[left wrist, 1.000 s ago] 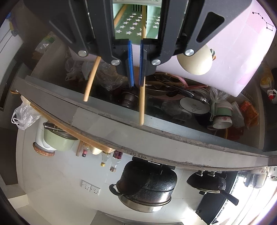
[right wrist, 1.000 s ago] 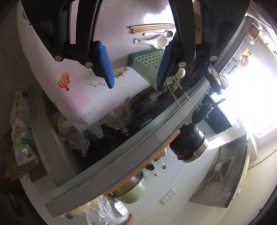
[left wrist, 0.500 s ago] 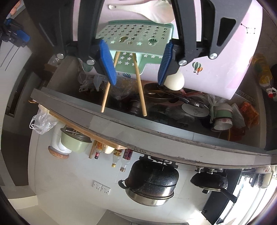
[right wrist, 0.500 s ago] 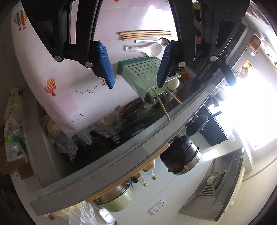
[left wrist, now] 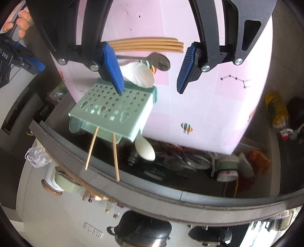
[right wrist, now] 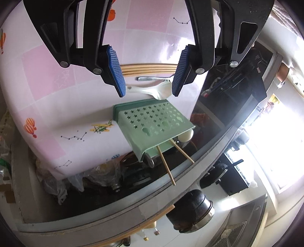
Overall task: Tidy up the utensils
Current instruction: 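Grasp the steel spoon on the table with the left tool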
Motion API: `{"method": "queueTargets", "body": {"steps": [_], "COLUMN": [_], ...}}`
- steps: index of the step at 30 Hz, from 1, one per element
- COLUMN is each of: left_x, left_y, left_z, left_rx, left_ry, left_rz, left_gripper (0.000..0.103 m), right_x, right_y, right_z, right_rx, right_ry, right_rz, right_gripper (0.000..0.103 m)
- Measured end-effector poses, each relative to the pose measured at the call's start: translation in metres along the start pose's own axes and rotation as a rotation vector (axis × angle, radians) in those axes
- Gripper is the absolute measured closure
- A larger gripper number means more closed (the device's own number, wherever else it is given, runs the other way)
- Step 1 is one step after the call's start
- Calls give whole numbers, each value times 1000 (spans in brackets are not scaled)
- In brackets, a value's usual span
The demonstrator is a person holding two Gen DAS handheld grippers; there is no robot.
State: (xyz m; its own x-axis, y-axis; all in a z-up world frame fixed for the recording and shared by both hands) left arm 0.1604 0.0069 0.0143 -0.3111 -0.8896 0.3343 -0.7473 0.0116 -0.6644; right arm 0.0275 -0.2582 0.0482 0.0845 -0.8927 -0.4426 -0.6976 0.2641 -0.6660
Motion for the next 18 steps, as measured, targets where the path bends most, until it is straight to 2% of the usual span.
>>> {"method": "queueTargets", "body": {"steps": [5, 7, 9, 11, 14, 18], "left_x": [-5, -12, -21, -32, -41, -40], "left_y": [9, 10, 12, 14, 16, 15], "left_z": [39, 54, 69, 81, 90, 94], "left_rx": [-125, -162, -208, -250, -276, -281], "left_ry": [-9, -17, -35, -20, 6, 29], "left_rz": [0, -34, -68, -121, -167, -169], "left_gripper": [57, 61, 70, 75, 81, 85], "right_x": [-10, -13, -15, -17, -18, -21], "right_y": [7, 9, 10, 11, 12, 13], "right_z": [19, 25, 30, 36, 43, 50], "right_rx": [-59, -74, -85, -93, -111, -126], "right_ry": [7, 9, 9, 9, 8, 2], "right_rz": [-9, -8, -5, -4, -4, -9], "right_gripper": [53, 53, 53, 53, 53, 53]}}
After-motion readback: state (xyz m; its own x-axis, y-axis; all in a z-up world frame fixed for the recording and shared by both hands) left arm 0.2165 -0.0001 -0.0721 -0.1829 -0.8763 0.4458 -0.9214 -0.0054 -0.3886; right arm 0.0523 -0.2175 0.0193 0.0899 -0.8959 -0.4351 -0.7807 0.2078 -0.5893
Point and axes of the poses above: each gripper's, at about its wrist camera, not at the fingertips, and z roughly the way its jaws point, x to its right, y to its underside, the point moved 2 cm from there along z, roughly the way its jaws point, and after that the axes turned 10 degrees about -x, right-handed, at the moved point
